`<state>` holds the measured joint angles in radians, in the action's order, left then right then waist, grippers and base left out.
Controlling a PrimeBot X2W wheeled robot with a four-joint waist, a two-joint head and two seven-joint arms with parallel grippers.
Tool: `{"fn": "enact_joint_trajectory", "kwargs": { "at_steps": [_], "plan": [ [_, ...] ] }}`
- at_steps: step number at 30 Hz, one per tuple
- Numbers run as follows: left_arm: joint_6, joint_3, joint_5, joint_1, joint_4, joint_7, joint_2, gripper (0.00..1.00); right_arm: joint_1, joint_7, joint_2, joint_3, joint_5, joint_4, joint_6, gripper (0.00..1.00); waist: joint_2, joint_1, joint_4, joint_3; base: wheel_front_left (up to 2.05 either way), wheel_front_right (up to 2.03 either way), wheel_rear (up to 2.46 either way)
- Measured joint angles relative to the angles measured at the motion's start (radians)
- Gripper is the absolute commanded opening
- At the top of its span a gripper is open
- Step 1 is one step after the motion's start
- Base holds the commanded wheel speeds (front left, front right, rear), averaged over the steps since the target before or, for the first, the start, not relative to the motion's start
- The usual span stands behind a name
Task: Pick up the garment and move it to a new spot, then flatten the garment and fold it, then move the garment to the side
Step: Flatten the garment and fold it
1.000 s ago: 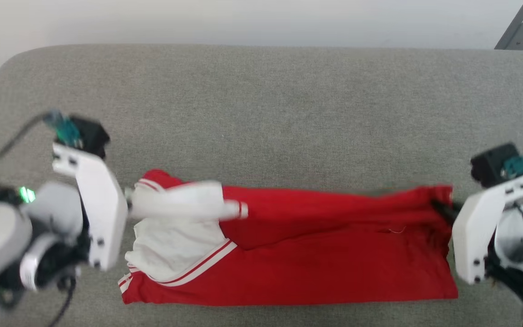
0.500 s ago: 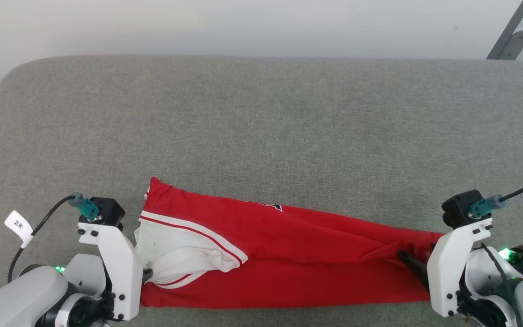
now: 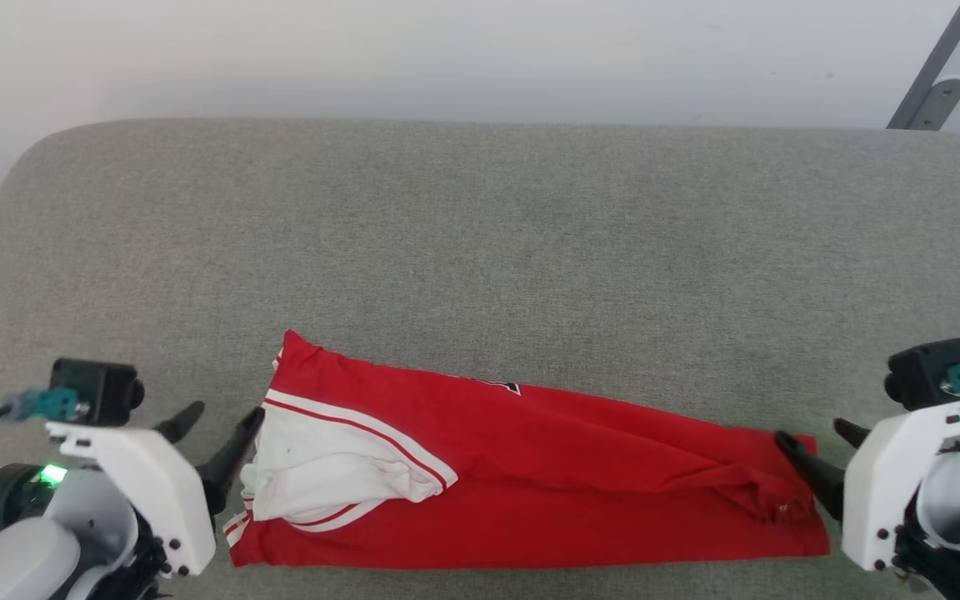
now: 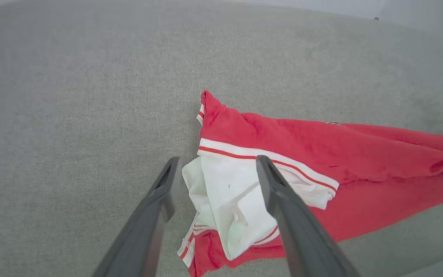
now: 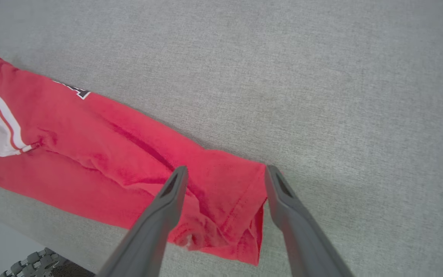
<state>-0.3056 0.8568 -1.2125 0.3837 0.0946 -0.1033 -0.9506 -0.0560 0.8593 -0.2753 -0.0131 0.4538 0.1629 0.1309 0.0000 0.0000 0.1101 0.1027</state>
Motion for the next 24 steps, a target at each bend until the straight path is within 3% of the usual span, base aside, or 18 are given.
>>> {"fn": "enact_joint_trajectory", "kwargs": {
  "at_steps": [9,14,18,24],
  "plan": [
    [-0.006,-0.078,0.051,-0.113,0.014,0.293,-0.023,1.00,0.007,0.009,-0.012,-0.067,0.014,-0.104,0.000,1.00,0.0000,0.0000,0.036,0.009,0.00,0.00,0.00],
    [-0.025,-0.136,0.053,-0.180,0.009,0.352,-0.012,1.00,0.006,0.007,-0.016,-0.072,0.019,-0.190,0.000,1.00,0.0000,0.0000,0.061,0.015,0.00,0.00,0.00],
    [-0.028,-0.212,0.063,-0.254,-0.006,0.361,0.026,1.00,0.005,0.007,-0.012,-0.063,0.022,-0.255,0.000,1.00,0.0000,0.0000,0.083,0.019,0.00,0.00,0.00],
    [0.010,-0.384,0.155,-0.365,-0.026,0.364,0.138,1.00,-0.031,0.001,-0.010,-0.014,0.050,-0.359,0.000,1.00,0.0000,0.0000,0.107,0.029,0.00,0.00,0.00]
  ]
}}
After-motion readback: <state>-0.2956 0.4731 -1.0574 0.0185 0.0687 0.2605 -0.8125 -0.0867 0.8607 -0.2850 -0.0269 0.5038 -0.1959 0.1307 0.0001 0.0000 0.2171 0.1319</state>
